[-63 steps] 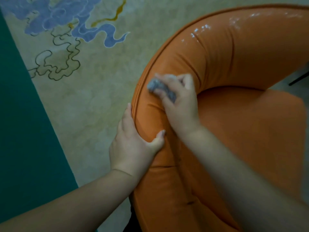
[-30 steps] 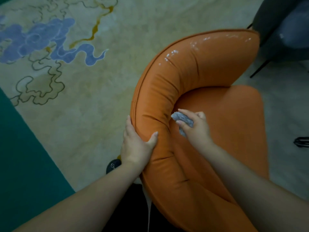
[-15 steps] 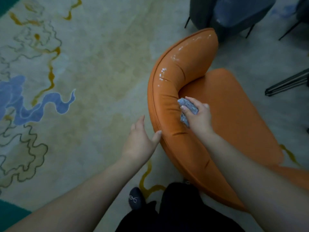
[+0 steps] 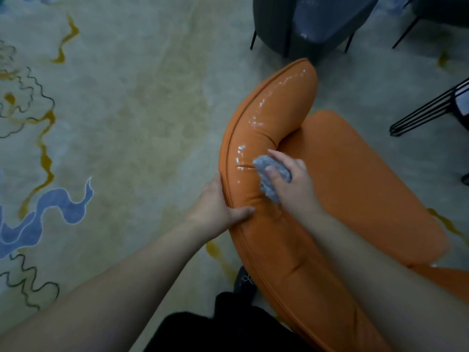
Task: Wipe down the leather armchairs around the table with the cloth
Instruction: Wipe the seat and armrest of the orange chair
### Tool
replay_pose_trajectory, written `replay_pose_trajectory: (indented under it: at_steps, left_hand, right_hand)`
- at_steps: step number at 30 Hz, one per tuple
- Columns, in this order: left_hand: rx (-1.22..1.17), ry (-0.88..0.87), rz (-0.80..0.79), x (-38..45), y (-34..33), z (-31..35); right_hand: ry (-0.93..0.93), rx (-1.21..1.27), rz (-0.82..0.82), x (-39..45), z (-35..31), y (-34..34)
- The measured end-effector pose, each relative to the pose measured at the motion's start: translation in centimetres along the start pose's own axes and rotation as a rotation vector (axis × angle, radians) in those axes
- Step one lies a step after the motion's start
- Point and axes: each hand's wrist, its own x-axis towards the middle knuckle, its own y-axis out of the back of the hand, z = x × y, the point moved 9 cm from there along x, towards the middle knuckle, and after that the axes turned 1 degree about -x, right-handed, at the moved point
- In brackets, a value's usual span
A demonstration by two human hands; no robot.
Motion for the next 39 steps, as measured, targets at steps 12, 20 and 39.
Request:
replay_pose_trajectory:
  at_steps: [12,20,39]
  left_hand:
    - [-0.170,-0.087,-0.128,4.2,-0.5,-1.2]
    - [-0.106,-0.163,-0.300,8.2,1.5,0.9]
    - [-0.225,-0.227,-0.422,9.4,1.8,1.7]
  right_hand:
    - [0.209,-0.296,0.054,9.4,-3.8,-7.2]
    - [0.201,-0.256,-0.028,2.4,-2.2,-6.1]
    - [-0.075,-0.096,0.164,3.3,0.5,-5.1]
